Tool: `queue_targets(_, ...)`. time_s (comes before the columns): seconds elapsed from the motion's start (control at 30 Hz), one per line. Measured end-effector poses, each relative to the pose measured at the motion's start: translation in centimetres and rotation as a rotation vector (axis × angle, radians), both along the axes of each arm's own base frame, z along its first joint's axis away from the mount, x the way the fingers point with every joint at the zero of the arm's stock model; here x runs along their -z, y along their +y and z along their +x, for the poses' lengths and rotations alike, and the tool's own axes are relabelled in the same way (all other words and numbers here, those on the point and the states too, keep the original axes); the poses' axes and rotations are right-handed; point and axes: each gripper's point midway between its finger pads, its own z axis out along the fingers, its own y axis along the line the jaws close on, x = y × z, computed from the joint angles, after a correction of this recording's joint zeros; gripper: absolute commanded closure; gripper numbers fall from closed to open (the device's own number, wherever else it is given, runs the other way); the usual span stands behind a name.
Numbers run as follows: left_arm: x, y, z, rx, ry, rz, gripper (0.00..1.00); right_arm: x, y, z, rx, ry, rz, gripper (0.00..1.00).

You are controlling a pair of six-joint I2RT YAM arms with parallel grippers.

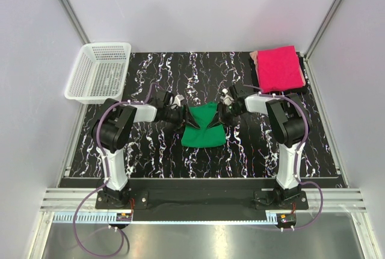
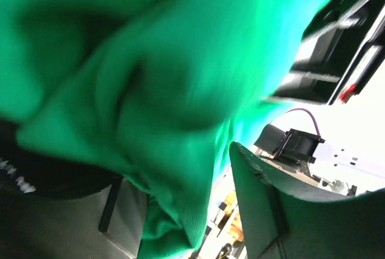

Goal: Fold and stack the t-shirts
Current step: Neatly place the folded tshirt to the corner

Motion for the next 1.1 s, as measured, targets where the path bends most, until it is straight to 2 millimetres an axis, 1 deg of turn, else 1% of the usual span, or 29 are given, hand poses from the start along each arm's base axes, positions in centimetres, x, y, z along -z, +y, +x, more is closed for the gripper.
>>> queue_targets(0.1, 0.0, 0.4, -0.1, -0.009, -0.004, 0.005, 0.39, -0.1, -0.3, 1.2, 0.004, -0.018, -0.022, 1.00)
queue_targets(0.23, 0.0, 0.9, -0.4, -0.014, -0.012, 0.010, 0.39, -0.4, -1.4, 3.9, 0.025, -0.070, -0.074, 1.00)
queue_targets(0.37, 0.0, 1.1, -0.6, -0.015, -0.021, 0.011, 0.39, -0.9, -2.9, 7.1, 0.056, -0.128, -0.136, 1.00)
queue_targets(0.5, 0.0, 1.2, -0.7, -0.015, -0.028, 0.013, 0.39, -1.6, -4.0, 9.2, 0.065, -0.164, -0.189, 1.00)
queue_targets(0.83, 0.0, 1.4, -0.9, -0.014, -0.027, 0.015, 0.40, -3.4, -5.5, 13.2, 0.035, -0.210, -0.273, 1.00)
queue_targets(1.0, 0.0, 1.4, -0.9, -0.014, -0.027, 0.015, 0.40, -4.5, -7.4, 14.8, 0.063, -0.212, -0.300, 1.00)
queue_targets(1.1, 0.0, 1.4, -0.9, -0.014, -0.027, 0.015, 0.40, -5.6, -8.7, 15.7, 0.082, -0.217, -0.312, 1.00)
